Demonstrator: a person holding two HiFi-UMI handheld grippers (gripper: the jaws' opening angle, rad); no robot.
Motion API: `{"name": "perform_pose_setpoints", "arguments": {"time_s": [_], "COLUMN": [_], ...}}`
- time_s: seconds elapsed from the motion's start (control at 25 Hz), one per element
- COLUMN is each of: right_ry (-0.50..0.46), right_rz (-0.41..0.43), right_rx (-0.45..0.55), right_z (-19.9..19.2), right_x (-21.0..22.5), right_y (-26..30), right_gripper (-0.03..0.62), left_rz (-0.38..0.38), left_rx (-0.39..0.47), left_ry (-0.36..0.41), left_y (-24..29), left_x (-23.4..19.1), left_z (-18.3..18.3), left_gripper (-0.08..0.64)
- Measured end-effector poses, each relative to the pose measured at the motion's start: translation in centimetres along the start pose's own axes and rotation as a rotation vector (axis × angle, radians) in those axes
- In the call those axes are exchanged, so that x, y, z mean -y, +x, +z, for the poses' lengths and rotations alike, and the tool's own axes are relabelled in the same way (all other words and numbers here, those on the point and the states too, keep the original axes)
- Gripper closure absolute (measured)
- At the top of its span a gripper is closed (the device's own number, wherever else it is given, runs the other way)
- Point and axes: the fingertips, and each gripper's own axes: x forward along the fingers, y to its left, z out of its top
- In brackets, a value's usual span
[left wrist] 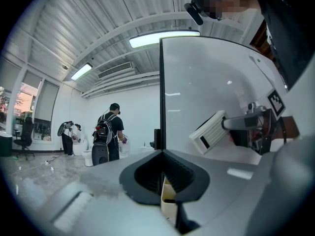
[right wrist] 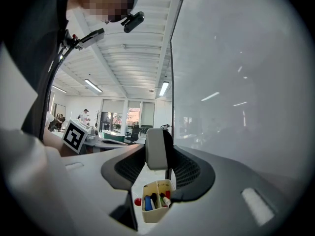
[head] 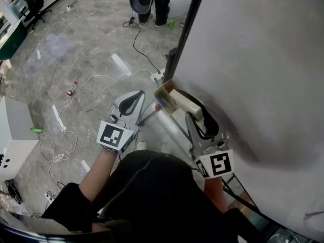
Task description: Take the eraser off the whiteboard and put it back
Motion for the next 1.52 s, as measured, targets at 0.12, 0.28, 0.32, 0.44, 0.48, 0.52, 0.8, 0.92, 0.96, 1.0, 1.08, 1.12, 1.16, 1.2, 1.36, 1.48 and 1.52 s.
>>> {"name": "perform_pose_setpoints", "arguments": {"time_s": [0.12,0.28,0.32,0.44,0.48,0.52,0.8,0.92,0.96,1.0,1.08,1.12,1.16,1.2,1.36,1.48,1.52], "right_ry": [-0.001,-0.005,-0.006,-0.009,-0.01,-0.01,-0.01,-0.011,-0.014,-0.018,-0.025,-0.028,-0.029,-0.027,-0.018,-0.03,-0.04], "right_rz": [0.001,0.001,0.0,-0.001,-0.001,-0.002,-0.009,-0.01,-0.009,-0.009,-0.009,-0.01,-0.01,-0.011,-0.005,-0.003,-0.001], "right_rx": [-0.004,-0.006,-0.006,-0.013,-0.016,-0.019,-0.06,-0.068,-0.07,-0.073,-0.086,-0.095,-0.104,-0.113,-0.151,-0.18,-0.189], "right_z": [0.0,0.1,0.1,-0.1,-0.2,-0.3,-1.8,-1.9,-2.0,-2.1,-2.6,-2.9,-3.3,-3.6,-4.8,-6.0,-6.3], "right_x": [0.0,-0.2,-0.3,-0.2,-0.2,-0.2,0.0,-0.1,-0.1,-0.2,-0.4,-0.4,-0.4,-0.4,-0.5,-0.8,-0.9], "right_y": [0.1,0.1,0.1,0.2,0.2,0.3,0.8,0.9,1.0,1.1,1.3,1.4,1.5,1.7,2.1,2.4,2.6], "right_gripper": [0.414,0.414,0.414,0.414,0.414,0.414,0.414,0.414,0.414,0.414,0.414,0.414,0.414,0.414,0.414,0.414,0.414], "left_rz": [0.007,0.0,-0.001,0.004,0.006,0.005,0.007,0.01,0.012,0.015,0.019,0.019,0.021,0.025,0.029,0.04,0.044], "left_rx": [-0.004,0.008,0.006,-0.007,-0.011,-0.009,-0.004,-0.007,-0.009,-0.012,-0.014,-0.012,-0.014,-0.02,-0.014,-0.029,-0.036], "left_ry": [-0.004,-0.009,-0.007,0.003,0.005,0.004,-0.003,-0.004,-0.004,-0.001,-0.001,-0.004,-0.005,-0.004,-0.011,-0.006,-0.003], "left_y": [-0.1,-0.2,-0.2,-0.2,-0.2,-0.2,-0.2,-0.4,-0.5,-0.6,-0.7,-0.7,-0.8,-0.8,-1.1,-1.5,-1.6], "left_x": [-0.1,-0.1,-0.1,-0.2,-0.2,-0.2,-0.3,-0.3,-0.4,-0.5,-0.7,-0.7,-0.8,-0.9,-1.1,-1.4,-1.6], "left_z": [-0.1,0.0,0.0,-0.2,-0.2,-0.2,-0.4,-0.2,-0.2,-0.2,-0.4,-0.5,-0.6,-0.7,-0.8,-1.1,-1.1], "left_gripper": [0.554,0.554,0.554,0.554,0.554,0.554,0.554,0.554,0.554,0.554,0.554,0.554,0.554,0.554,0.554,0.554,0.554]}}
